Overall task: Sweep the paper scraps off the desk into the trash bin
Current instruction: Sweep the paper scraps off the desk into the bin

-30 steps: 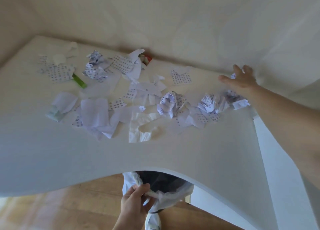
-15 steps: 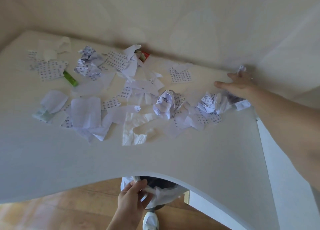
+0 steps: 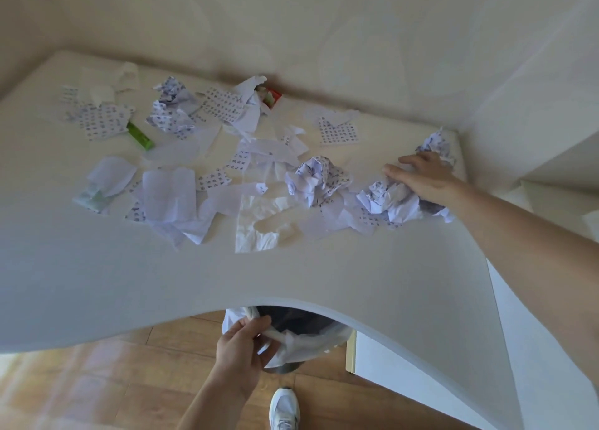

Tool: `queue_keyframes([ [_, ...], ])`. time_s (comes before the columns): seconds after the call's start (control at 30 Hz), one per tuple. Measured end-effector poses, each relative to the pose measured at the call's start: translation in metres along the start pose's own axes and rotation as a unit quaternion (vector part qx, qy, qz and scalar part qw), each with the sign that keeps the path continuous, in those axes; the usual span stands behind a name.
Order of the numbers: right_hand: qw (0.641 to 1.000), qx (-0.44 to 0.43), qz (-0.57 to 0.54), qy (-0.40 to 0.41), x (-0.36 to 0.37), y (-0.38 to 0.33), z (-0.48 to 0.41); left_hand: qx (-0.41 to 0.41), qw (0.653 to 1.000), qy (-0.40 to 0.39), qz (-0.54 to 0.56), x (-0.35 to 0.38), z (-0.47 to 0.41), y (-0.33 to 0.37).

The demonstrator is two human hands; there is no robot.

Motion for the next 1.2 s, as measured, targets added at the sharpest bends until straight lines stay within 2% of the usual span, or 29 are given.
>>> queue_keyframes([
  [0.2, 0.999, -0.025, -0.019, -0.034, 0.012, -0.008, 0.038, -0.004, 1.0, -0.016, -0.003, -0.01, 0.011, -0.007],
  [0.67, 0.999, -0.028, 0.039, -0.018, 0.045, -0.015, 0.109, -0.004, 0.999, -0.026, -0.035, -0.029, 0.043, -0.02],
  [0.87, 0.999, -0.021, 0.027, 0.007, 0.062, -0.028, 0.144, -0.003, 0.998, -0.038, -0.042, -0.04, 0.056, -0.022],
  [1.2, 0.999, -0.04, 0.002, -0.007, 0.099, -0.062, 0.229, 0.002, 0.996, -0.072, -0.048, -0.063, 0.07, -0.019],
])
Point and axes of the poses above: each hand's wrist, its own z-axis away from the middle knuckle, its own x-axis out of the palm, y = z × x, the point moved 7 cm from there along -z, towards the middle knuckle, and after that the axes turned 5 degrees about y, right-handed, at the moved point
